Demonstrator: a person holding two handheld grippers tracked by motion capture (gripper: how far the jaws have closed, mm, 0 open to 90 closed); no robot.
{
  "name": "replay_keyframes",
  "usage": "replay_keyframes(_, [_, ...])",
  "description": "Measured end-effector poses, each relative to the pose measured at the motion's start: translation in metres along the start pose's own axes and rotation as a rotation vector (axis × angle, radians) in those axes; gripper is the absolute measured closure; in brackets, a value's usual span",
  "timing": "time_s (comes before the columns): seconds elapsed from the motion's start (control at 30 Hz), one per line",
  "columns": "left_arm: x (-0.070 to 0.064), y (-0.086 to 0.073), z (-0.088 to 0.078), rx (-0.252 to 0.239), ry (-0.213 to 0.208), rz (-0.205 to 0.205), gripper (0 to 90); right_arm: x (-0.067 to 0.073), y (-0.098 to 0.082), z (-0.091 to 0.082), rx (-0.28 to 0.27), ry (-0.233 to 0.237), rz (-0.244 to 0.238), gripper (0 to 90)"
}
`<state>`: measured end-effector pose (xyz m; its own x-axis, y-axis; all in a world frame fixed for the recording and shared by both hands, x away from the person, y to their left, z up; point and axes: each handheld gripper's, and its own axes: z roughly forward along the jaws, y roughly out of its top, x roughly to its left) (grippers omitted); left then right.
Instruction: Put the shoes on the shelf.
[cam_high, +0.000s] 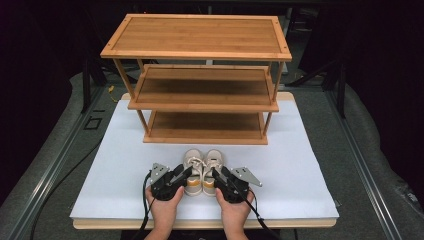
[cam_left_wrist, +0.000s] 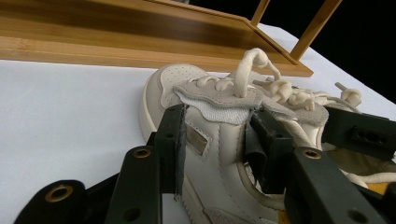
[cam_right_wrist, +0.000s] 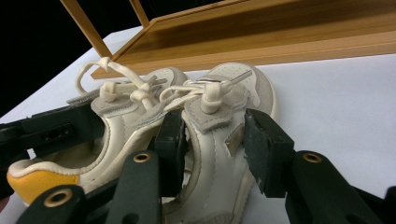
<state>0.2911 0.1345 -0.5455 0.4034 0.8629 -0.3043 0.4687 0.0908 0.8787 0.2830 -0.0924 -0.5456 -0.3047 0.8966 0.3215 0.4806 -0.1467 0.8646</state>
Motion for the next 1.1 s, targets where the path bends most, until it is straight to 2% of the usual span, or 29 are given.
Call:
replay_keyframes(0.53, [0.005, 0.007, -0.006, -0.002, 0.007, -0.02, 61.6, 0.007, 0.002, 0.002, 0.004, 0.028, 0.015, 62.9])
replay_keyframes(0.63, [0.005, 0.01, -0.008, -0.009, 0.002, -0.022, 61.7, 0.008, 0.006, 0.0, 0.007, 0.025, 0.015, 62.9])
replay_keyframes(0.7, [0.005, 0.013, -0.009, -0.01, 0.001, -0.019, 61.7, 0.008, 0.008, -0.001, 0.007, 0.041, 0.012, 62.9])
replay_keyframes(1.1, [0.002, 0.031, -0.016, -0.029, -0.013, -0.024, 62.0, 0.016, 0.028, -0.007, -0.006, 0.035, 0.003, 62.9])
